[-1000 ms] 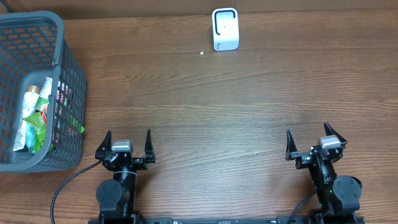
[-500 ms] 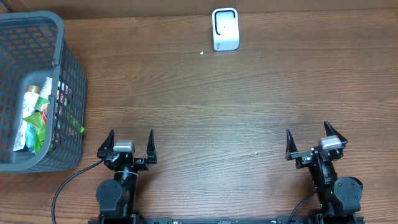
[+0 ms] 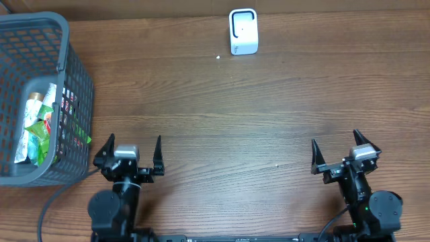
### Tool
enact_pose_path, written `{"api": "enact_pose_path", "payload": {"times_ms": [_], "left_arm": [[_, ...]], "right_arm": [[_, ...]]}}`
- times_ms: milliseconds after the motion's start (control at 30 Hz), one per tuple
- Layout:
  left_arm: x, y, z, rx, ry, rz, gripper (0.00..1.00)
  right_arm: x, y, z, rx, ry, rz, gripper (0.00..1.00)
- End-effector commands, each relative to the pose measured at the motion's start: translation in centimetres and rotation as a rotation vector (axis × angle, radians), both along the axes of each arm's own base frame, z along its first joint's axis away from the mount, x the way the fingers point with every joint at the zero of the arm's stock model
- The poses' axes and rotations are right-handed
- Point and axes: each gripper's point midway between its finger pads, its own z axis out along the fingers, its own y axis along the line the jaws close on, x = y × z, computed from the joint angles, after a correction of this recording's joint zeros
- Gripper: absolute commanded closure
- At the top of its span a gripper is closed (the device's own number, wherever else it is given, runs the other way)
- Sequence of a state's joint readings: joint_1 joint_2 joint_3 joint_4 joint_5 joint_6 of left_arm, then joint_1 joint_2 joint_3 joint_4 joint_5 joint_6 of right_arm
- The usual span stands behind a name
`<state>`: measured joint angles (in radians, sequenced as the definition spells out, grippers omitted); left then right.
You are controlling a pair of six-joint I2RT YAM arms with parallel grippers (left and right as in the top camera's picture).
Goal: Scan the item barcode
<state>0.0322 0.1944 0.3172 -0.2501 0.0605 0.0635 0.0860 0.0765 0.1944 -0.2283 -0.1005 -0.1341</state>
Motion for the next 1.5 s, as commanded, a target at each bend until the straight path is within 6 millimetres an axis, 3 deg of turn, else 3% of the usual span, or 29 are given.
{"api": "enact_pose_path", "payload": {"times_ms": [0,267,633,767,900,967,1100,1233,1333,1467], "left_arm": [[0.7,-0.7,2.6,0.021,0.030,-0.040,0.00],[3.5,-2.0,8.6,-0.008,0.223,-0.124,0.00],[5.5,-2.7,14.4,-0.057,0.583,-0.161,0.00],[7.0,-2.6,15.8,-0.057,0.604,-0.158,0.00],[8.5,-3.9,16.7,-0.087,0.557,-0.232,0.00],[9.0,-3.5,17.5,-0.068,0.519,-0.217,0.00],[8.9,1.5,19.4,-0.130,0.485,0.032,0.00],[6.5,9.7,20.5,-0.252,0.463,0.422,0.00],[3.7,15.7,19.4,-0.411,0.463,0.705,0.00],[1.5,21.0,16.4,-0.540,0.530,0.880,0.00]], "right_arm": [[-0.3,0.3,3.1,0.009,-0.020,0.016,0.00],[0.7,2.1,7.2,0.009,0.116,0.119,0.00],[3.5,4.6,10.3,0.036,0.475,0.244,0.00],[4.2,5.8,11.2,0.068,0.614,0.310,0.00],[4.6,7.5,11.7,0.115,0.672,0.412,0.00],[4.6,8.1,11.6,0.132,0.684,0.448,0.00],[4.7,8.3,11.5,0.138,0.692,0.458,0.00],[4.6,8.3,11.4,0.138,0.694,0.458,0.00],[4.6,8.3,11.4,0.138,0.699,0.457,0.00],[4.5,8.3,11.3,0.139,0.702,0.457,0.00]]}}
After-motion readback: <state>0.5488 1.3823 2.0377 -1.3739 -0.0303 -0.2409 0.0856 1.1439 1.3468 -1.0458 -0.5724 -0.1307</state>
